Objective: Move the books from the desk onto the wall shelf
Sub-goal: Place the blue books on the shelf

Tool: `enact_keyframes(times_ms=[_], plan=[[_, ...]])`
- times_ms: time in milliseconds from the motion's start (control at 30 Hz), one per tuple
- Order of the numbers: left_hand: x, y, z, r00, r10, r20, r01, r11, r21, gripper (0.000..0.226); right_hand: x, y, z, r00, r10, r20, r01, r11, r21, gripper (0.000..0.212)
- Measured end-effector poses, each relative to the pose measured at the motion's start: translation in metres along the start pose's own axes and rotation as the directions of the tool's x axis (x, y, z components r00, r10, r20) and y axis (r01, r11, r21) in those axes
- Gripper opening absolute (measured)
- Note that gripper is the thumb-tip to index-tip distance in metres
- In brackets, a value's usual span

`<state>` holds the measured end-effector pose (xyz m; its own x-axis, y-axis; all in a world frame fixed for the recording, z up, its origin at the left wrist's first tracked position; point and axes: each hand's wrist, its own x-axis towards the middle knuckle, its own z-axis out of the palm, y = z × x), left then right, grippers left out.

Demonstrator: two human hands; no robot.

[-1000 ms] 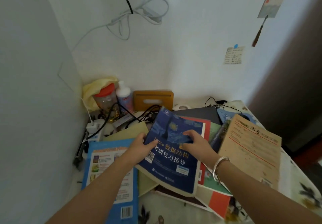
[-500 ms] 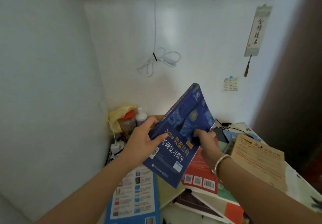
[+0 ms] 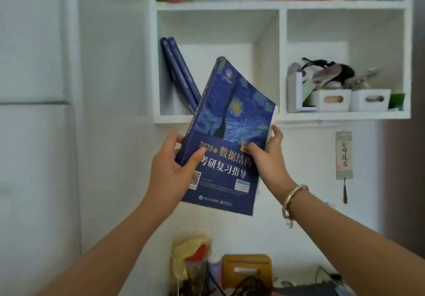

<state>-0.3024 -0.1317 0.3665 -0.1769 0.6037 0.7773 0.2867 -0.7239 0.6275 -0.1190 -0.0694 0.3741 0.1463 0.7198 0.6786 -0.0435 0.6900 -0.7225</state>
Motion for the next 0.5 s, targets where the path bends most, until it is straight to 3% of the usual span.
enact_keyframes(times_ms=[100, 233, 400, 500], plan=[[0.037, 0.015, 0.003, 0.993, 0.066, -0.095, -0.067, 0.998, -0.016, 0.023, 0.038, -0.021, 0.013, 0.992, -0.104, 0.073, 0.11, 0.991, -0.082, 0.057], [0.093, 0.023, 0.023, 0.947, 0.179, -0.268, -0.178, 0.984, 0.027, 0.028, 0.085, -0.033, 0.025, 0.962, -0.212, 0.173, 0.27, 0.839, -0.472, 0.069], [0.164, 0.023, 0.067, 0.871, 0.225, -0.437, -0.23, 0.972, 0.042, 0.023, 0.143, -0.042, 0.034, 0.91, -0.107, 0.4, 0.386, 0.566, -0.728, 0.08], [0.199, 0.009, 0.095, 0.853, 0.193, -0.485, -0.199, 0.979, 0.039, 0.021, 0.184, -0.039, 0.038, 0.872, 0.048, 0.488, 0.379, 0.566, -0.732, 0.081]])
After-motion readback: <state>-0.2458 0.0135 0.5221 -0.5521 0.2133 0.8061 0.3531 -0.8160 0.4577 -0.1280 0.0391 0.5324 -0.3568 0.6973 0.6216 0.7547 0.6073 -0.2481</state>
